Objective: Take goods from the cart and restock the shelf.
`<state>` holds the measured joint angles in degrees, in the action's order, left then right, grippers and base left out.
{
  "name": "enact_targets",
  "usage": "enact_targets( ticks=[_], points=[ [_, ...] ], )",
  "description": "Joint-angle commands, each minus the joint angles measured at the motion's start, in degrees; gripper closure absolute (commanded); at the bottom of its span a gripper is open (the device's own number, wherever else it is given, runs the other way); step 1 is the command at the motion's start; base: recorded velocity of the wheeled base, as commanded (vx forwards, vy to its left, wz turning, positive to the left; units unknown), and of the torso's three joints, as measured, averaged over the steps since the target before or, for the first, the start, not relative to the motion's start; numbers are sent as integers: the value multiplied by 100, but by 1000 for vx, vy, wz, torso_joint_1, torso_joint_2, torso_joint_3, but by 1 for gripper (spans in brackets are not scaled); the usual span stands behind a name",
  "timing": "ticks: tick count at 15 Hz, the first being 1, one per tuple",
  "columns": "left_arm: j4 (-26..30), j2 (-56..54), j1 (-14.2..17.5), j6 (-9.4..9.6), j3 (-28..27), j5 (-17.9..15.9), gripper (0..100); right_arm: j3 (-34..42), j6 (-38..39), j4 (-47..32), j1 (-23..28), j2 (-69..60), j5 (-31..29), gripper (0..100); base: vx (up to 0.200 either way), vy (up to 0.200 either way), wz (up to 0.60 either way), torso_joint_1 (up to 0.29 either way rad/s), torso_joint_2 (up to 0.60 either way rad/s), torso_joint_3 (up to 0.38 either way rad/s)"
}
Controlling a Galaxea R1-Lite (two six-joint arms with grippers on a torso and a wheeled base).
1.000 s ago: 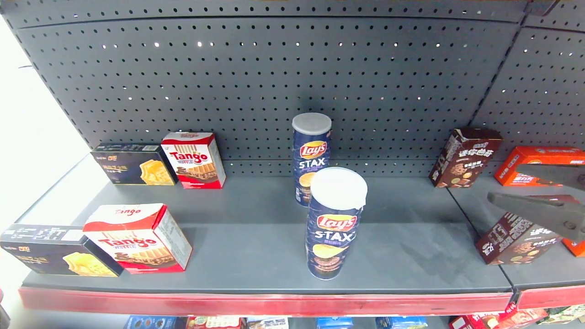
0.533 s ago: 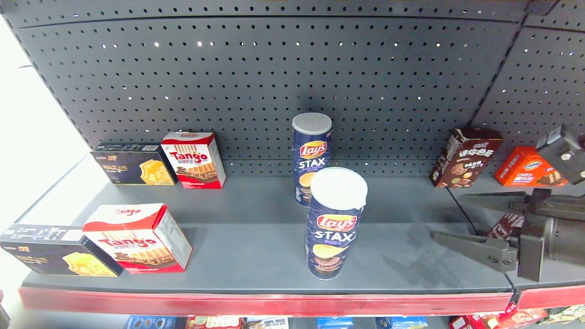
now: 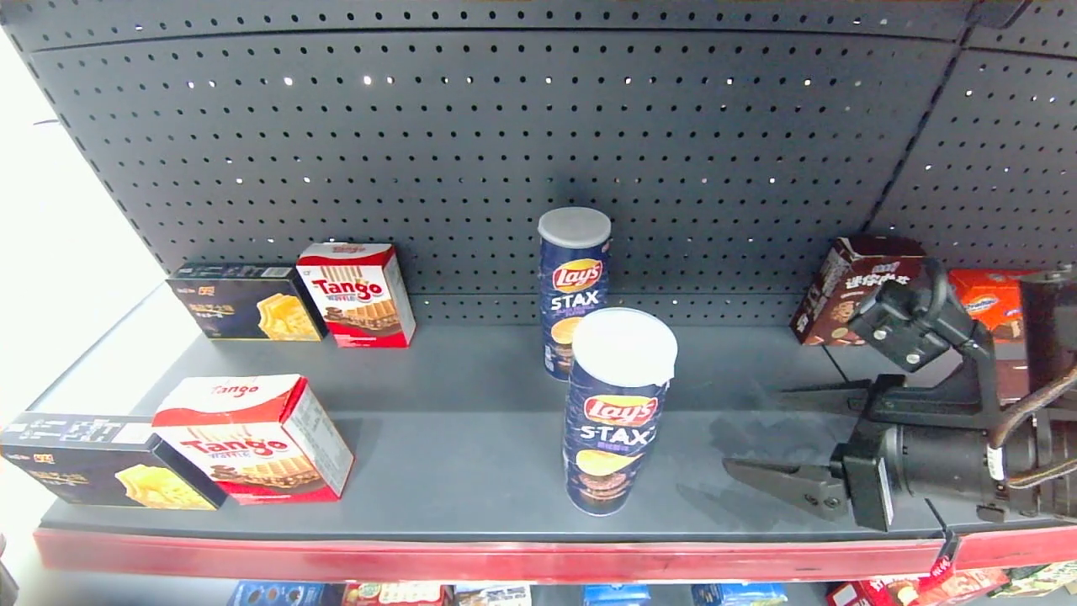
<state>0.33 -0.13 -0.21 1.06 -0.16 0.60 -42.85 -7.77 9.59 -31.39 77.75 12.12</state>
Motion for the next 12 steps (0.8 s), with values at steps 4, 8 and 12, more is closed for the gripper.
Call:
enact_targets(
  ticks=[4, 8, 12],
  points=[
    [2, 13, 3, -9, -2, 2, 0, -162, -50, 34, -227, 618, 1, 0, 0, 0, 0, 0, 0, 0],
    [2, 13, 3, -18, -2, 2, 0, -452, -173, 34, -297, 988, 1, 0, 0, 0, 0, 0, 0, 0],
    [2, 13, 3, -18, -2, 2, 0, -611, -173, 166, -297, 1260, 1, 0, 0, 0, 0, 0, 0, 0]
  ],
)
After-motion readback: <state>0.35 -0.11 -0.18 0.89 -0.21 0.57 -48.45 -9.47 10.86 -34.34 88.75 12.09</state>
